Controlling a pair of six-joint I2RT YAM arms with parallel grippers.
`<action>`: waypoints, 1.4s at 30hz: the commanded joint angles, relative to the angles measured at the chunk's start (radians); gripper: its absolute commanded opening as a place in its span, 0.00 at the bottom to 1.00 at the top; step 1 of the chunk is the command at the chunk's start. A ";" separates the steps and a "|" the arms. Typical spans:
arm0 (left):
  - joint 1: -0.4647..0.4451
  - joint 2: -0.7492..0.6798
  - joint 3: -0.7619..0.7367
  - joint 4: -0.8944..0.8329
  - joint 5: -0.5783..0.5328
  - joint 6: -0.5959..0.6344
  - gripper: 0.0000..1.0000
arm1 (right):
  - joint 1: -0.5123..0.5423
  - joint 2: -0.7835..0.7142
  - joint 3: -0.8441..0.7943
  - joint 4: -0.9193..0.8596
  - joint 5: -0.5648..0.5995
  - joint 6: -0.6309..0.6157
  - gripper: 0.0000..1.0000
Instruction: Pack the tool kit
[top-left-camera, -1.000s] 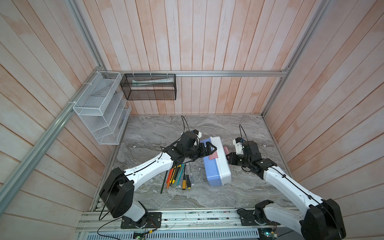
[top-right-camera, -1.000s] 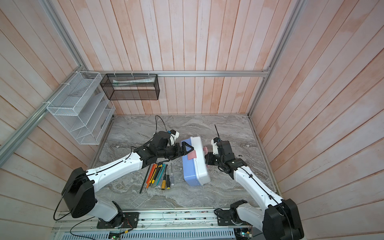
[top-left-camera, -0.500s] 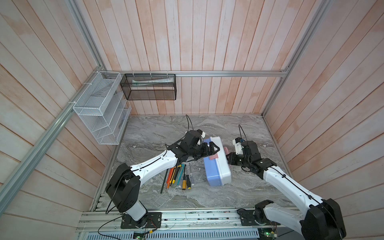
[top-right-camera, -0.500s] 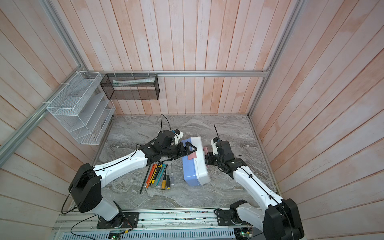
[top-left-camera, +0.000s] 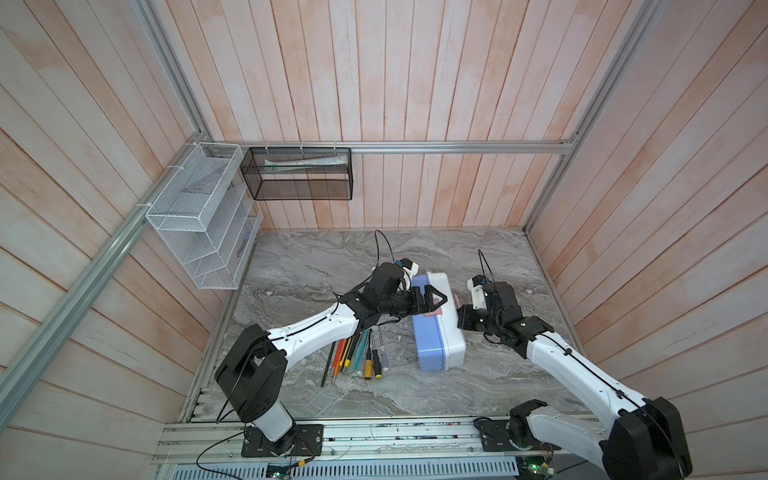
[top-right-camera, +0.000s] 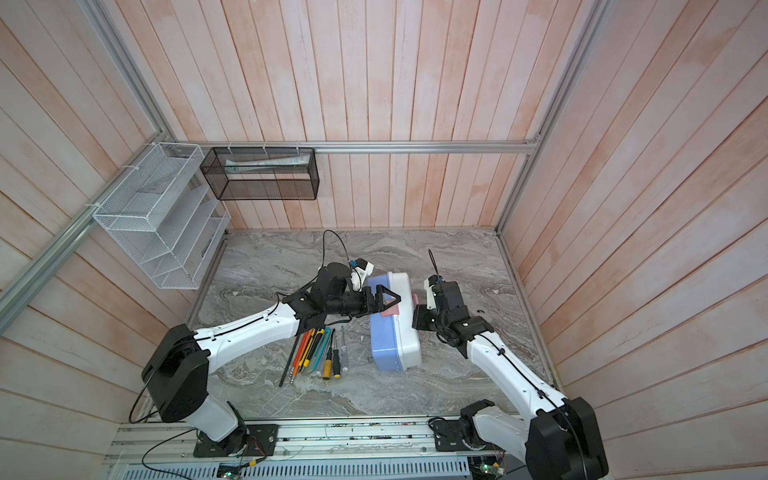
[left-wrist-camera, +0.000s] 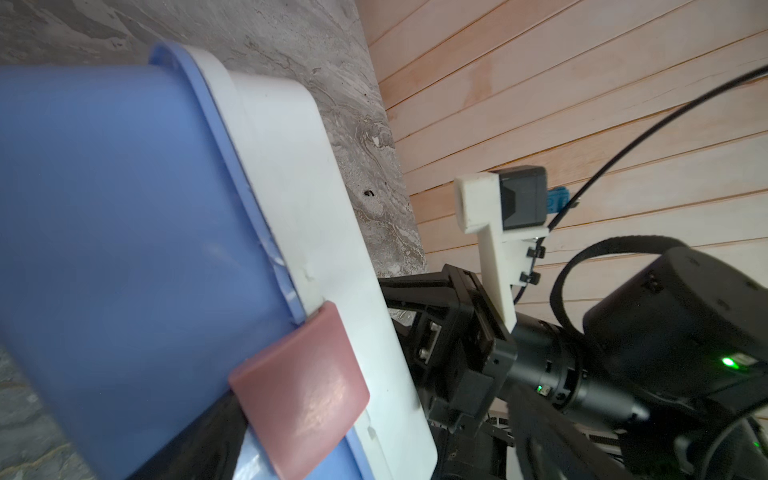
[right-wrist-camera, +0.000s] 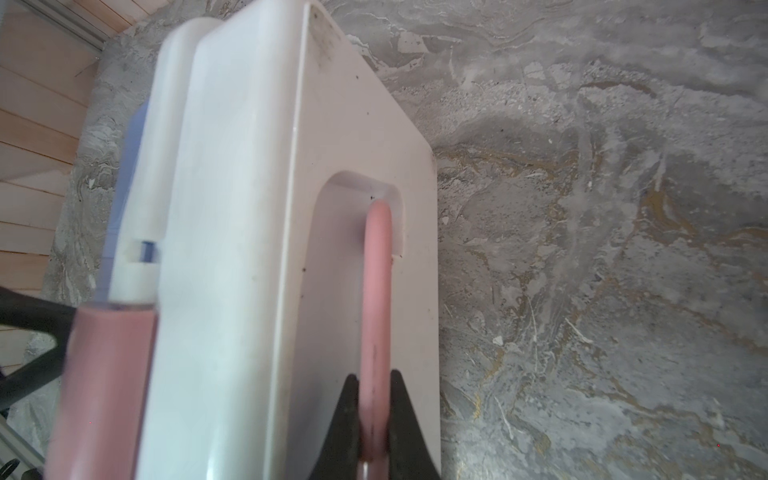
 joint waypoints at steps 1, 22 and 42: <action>-0.038 0.018 -0.073 0.170 0.113 -0.047 0.99 | 0.017 0.012 0.024 0.046 -0.051 -0.008 0.00; 0.103 -0.224 -0.164 0.036 -0.027 0.139 1.00 | 0.022 -0.070 0.149 -0.042 -0.040 0.003 0.00; 0.149 -0.280 -0.350 -0.077 -0.227 0.221 0.95 | 0.123 0.029 0.133 0.057 -0.010 0.101 0.00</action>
